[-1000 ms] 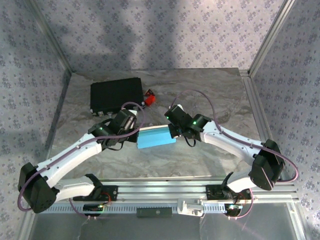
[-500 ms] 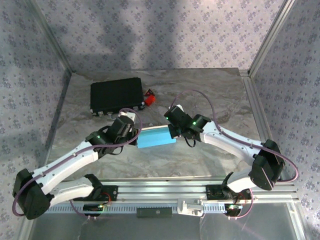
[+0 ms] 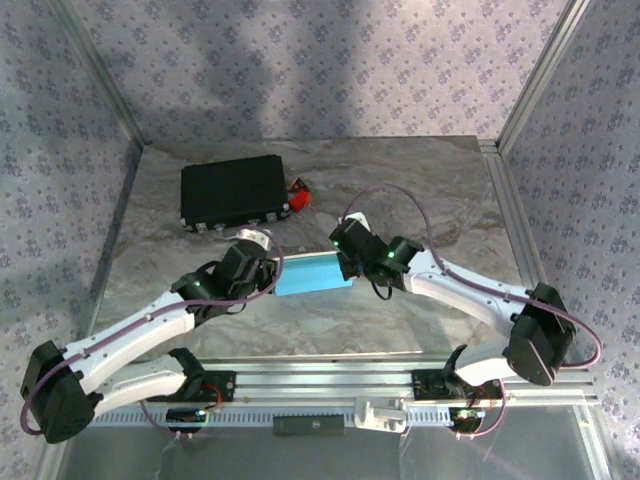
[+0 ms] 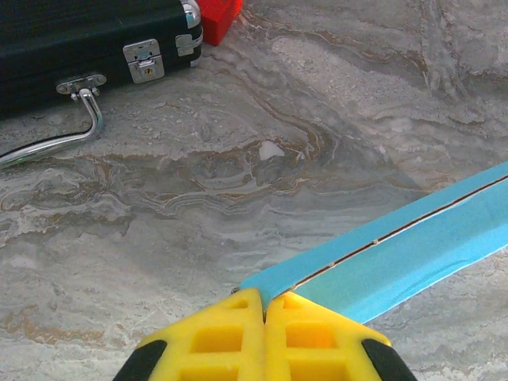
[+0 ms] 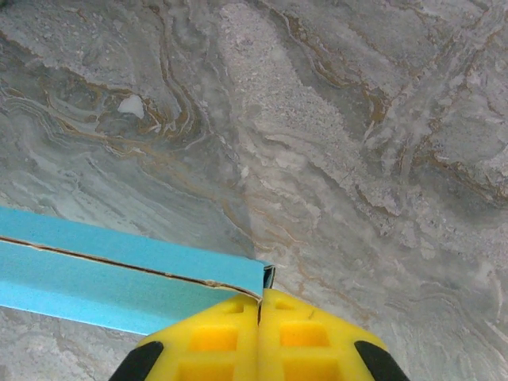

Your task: Fold the paper box

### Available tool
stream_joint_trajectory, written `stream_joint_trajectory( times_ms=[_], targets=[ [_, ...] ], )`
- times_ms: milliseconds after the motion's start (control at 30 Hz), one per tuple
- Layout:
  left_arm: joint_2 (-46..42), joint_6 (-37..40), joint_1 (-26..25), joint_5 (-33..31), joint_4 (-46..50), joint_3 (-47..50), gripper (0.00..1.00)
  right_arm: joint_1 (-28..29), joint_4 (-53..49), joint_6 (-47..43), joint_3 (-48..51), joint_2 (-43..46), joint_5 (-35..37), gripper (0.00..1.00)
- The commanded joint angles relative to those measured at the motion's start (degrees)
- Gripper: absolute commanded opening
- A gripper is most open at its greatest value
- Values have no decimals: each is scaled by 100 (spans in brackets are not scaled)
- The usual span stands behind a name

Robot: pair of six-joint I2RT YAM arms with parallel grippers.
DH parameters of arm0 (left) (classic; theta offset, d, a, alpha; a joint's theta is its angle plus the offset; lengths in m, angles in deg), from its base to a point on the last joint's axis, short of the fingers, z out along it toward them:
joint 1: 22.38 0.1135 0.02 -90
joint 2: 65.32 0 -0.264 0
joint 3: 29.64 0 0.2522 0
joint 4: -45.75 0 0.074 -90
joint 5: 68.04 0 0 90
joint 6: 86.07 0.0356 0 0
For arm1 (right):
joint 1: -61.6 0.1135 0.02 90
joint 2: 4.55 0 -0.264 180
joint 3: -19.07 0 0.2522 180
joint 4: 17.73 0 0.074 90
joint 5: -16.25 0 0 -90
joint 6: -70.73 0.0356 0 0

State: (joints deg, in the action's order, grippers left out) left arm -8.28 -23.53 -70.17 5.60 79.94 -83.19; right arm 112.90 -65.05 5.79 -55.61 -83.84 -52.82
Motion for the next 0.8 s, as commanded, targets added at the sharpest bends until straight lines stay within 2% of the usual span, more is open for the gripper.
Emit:
stream_joint_trajectory(
  times_ms=[0, 267, 667, 767],
  targets=[
    [1, 9, -144, 178, -188, 173, 0, 106, 133, -80, 213, 97, -74, 0],
    [70, -210, -425, -196, -441, 443, 0, 161, 406, -102, 533, 98, -27, 0],
    [104, -365, -835, -840, -540, 701, 0, 282, 270, 101, 500, 281, 166, 0],
    [175, -350, -903, -932, -498, 671, 0, 322, 192, 258, 457, 395, 106, 7]
  ],
)
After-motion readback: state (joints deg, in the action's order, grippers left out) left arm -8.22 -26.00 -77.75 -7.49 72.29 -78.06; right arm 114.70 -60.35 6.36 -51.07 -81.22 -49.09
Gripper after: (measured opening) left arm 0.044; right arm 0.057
